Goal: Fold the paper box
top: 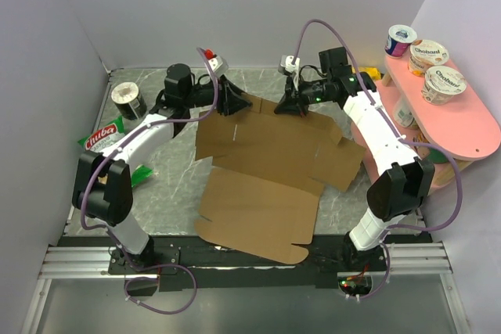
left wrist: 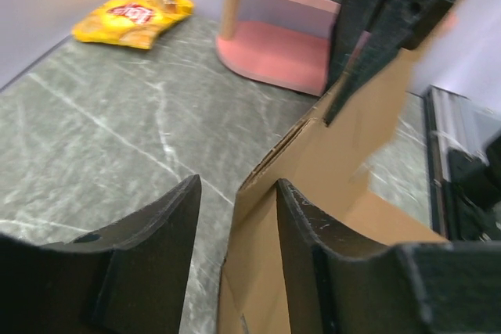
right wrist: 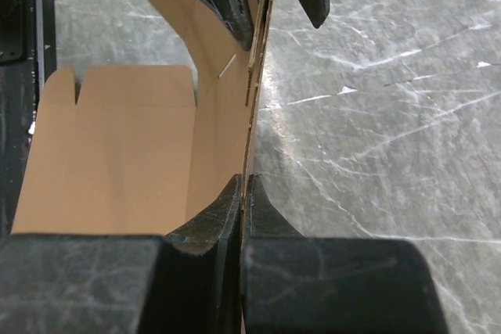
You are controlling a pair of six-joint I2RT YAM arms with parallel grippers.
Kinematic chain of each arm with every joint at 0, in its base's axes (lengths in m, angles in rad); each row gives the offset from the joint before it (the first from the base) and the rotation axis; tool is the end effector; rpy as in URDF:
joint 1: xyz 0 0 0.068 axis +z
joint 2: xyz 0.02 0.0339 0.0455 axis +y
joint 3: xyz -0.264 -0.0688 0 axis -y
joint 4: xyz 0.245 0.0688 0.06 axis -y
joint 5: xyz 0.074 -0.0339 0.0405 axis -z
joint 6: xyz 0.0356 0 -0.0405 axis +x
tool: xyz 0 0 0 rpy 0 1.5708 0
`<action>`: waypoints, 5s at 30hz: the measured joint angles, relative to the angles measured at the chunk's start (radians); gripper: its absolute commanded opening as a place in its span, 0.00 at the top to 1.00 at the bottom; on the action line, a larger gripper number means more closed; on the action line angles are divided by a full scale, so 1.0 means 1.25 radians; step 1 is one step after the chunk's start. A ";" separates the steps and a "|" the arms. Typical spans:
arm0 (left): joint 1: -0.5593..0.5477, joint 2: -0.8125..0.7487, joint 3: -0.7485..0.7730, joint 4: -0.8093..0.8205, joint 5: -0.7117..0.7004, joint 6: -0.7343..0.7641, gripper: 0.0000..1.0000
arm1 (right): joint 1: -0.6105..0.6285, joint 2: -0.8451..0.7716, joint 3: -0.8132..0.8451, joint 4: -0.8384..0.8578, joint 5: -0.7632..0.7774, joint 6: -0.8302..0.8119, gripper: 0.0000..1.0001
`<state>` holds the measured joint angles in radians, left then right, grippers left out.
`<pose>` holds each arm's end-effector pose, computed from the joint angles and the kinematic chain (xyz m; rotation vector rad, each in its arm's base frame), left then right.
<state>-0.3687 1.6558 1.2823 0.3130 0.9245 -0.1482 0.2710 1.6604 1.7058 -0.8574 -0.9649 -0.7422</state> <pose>0.3514 -0.1662 0.3372 0.9042 1.4788 -1.1335 0.3299 0.1220 0.3791 -1.3776 1.5948 0.8585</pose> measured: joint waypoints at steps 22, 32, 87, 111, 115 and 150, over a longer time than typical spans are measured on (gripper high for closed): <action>0.104 -0.195 -0.125 0.028 -0.222 -0.067 0.04 | -0.058 -0.003 -0.002 0.020 -0.030 0.034 1.00; 0.371 -0.393 -0.248 0.092 -0.279 -0.208 0.04 | -0.128 -0.048 0.024 -0.010 -0.102 0.034 1.00; 0.153 -0.308 -0.707 0.548 -0.047 -0.382 0.06 | -0.160 -0.117 0.033 0.041 -0.147 0.121 1.00; 0.049 -0.092 -0.675 0.735 -0.044 -0.443 0.12 | -0.165 -0.117 0.004 0.049 -0.149 0.121 1.00; 0.049 -0.034 -0.674 0.764 -0.071 -0.463 0.14 | -0.165 -0.121 -0.016 0.056 -0.156 0.119 1.00; 0.101 0.007 -0.660 0.765 -0.031 -0.407 0.01 | -0.173 0.024 0.140 -0.247 -0.263 -0.084 1.00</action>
<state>-0.2424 1.6650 0.4572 1.2697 0.8860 -0.6571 0.0551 1.6901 1.8805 -1.1664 -1.2942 -0.8467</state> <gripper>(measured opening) 0.989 0.017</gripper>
